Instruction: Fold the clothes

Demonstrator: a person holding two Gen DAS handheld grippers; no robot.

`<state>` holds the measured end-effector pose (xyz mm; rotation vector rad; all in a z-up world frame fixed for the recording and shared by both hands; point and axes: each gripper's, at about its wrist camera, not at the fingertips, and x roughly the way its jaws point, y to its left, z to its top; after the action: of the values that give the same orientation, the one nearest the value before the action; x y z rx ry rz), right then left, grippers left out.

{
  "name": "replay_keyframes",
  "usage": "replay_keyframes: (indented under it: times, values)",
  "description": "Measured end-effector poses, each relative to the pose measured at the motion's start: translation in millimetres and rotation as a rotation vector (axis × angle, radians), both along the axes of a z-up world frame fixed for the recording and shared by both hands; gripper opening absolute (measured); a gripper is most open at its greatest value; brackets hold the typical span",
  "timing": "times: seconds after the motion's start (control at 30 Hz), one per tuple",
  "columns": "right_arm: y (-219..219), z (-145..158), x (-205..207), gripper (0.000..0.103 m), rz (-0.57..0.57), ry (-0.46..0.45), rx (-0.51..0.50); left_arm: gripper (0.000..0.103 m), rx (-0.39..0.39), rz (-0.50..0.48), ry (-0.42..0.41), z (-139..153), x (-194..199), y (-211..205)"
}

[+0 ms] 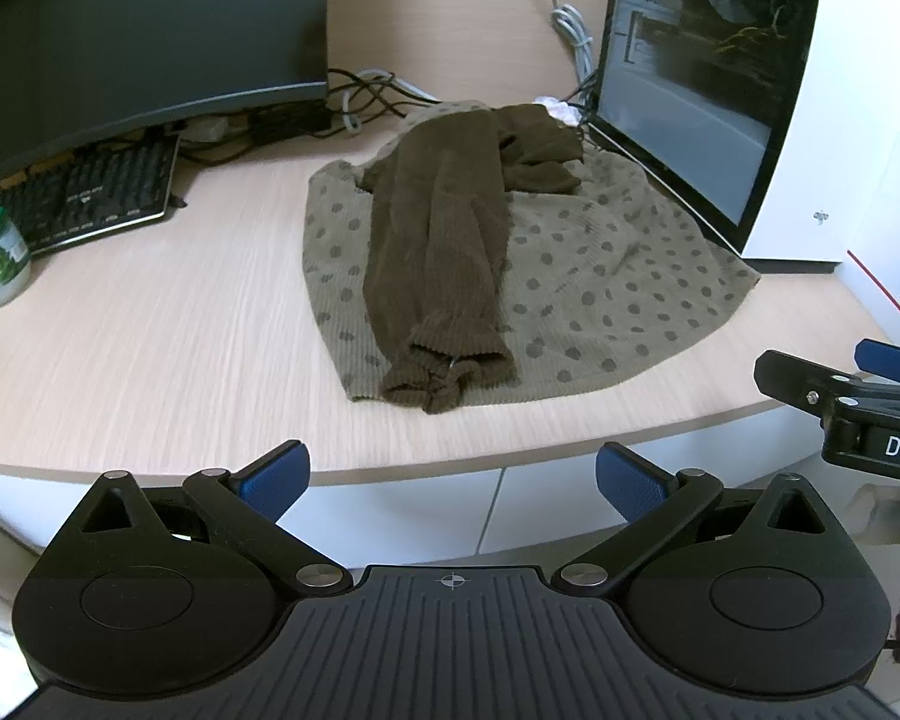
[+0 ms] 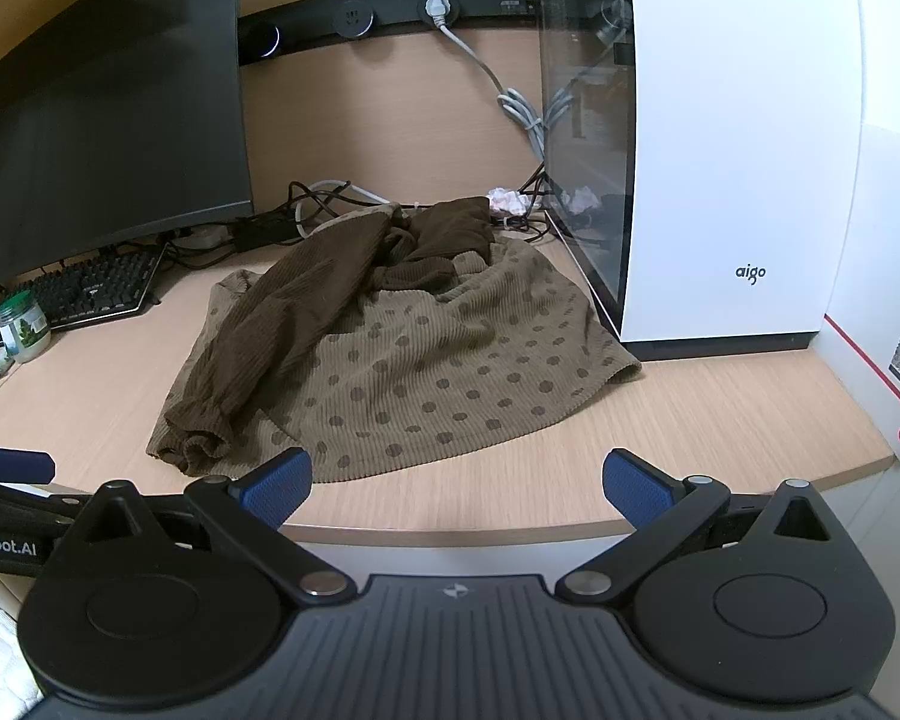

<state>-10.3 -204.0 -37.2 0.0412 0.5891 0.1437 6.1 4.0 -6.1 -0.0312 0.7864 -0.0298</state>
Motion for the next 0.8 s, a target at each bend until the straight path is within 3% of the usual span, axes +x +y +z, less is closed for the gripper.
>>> replay_keyframes:
  times: [0.8]
  values:
    - [9, -3, 11, 0.103, 0.021, 0.025, -0.016, 0.103, -0.005, 0.018, 0.005, -2, 11, 8]
